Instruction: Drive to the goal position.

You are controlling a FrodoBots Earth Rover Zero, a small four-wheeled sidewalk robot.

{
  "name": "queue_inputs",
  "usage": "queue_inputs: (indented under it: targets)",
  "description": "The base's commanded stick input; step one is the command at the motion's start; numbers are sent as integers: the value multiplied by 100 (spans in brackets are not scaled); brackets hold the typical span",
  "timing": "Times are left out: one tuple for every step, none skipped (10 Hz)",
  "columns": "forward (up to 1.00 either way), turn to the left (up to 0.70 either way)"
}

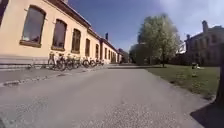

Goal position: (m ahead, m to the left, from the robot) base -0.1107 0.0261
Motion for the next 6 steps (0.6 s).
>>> queue_inputs:
  targets:
    - [0, 45]
    - [0, 45]
    - [0, 45]
    - [0, 45]
    - [0, 45]
    - [0, 45]
